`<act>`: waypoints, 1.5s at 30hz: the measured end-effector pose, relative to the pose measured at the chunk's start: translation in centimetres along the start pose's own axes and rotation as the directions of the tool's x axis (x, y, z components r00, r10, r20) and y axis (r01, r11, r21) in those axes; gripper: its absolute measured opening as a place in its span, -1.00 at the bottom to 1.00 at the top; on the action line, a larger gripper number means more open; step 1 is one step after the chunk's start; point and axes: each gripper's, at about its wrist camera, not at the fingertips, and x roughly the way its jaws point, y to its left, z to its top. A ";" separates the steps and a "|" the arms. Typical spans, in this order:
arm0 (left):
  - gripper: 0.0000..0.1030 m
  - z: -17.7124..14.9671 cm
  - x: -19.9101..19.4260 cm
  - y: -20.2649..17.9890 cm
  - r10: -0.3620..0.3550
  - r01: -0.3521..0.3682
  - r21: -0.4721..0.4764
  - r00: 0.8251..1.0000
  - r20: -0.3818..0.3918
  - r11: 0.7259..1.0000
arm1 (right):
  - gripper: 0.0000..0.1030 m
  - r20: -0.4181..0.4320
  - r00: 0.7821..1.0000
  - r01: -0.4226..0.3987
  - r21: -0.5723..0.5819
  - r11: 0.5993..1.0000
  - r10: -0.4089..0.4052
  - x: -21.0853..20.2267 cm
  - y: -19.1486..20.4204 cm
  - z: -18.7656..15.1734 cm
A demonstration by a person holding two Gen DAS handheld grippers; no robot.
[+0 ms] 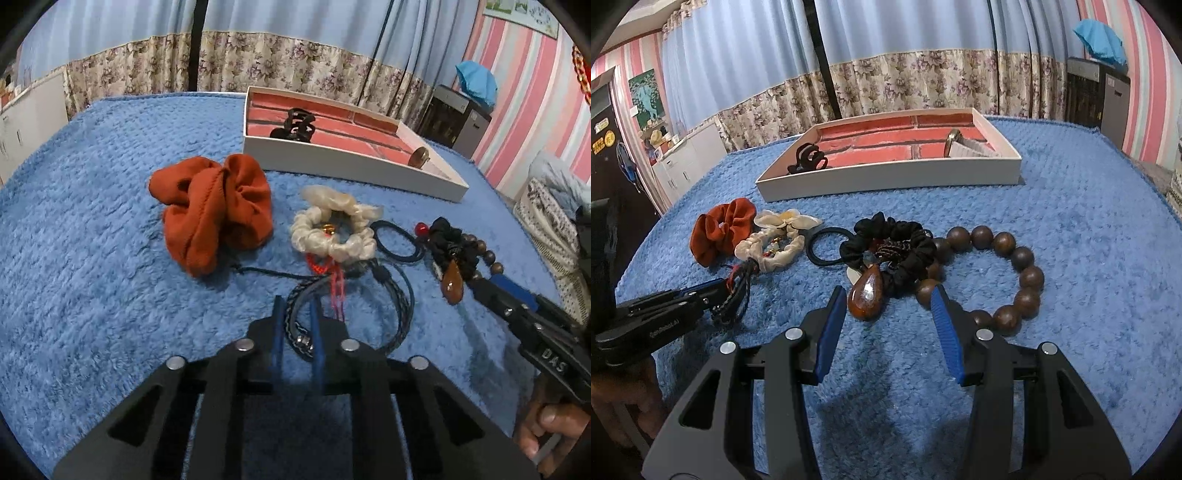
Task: Organize jewelry
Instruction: 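Return both tools to the jewelry and grasp the black cord bracelet with the left tool, then grasp the brown teardrop pendant with the right tool while the left tool lifts the bracelet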
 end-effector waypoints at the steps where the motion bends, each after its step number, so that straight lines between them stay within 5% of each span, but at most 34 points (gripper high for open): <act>1: -0.89 0.0 -0.1 0.0 -0.004 0.004 0.001 1.000 0.003 1.000 | -0.07 -0.002 1.000 -0.001 0.004 1.000 0.001 0.1 0.0 0.0; 16: -0.89 -0.8 -3.6 0.1 -0.005 0.004 0.033 0.999 0.035 0.999 | -0.07 -0.030 1.000 -0.008 -0.013 1.000 0.007 0.6 0.6 0.2; 23: -0.89 -0.9 -3.0 0.2 -0.011 0.010 0.021 0.999 0.032 1.000 | -0.42 -0.106 0.994 -0.009 0.000 1.000 0.009 2.8 1.1 0.5; 31: -0.88 -0.6 -2.5 0.2 -0.017 0.016 0.019 0.999 0.034 1.000 | -0.60 -0.116 0.993 0.015 0.008 1.000 -0.014 3.8 1.1 1.0; 45: -0.88 0.2 -5.8 -0.3 -0.020 0.018 0.028 0.995 0.102 0.999 | -0.61 0.058 0.998 0.008 -0.069 0.998 -0.004 -2.9 1.5 1.1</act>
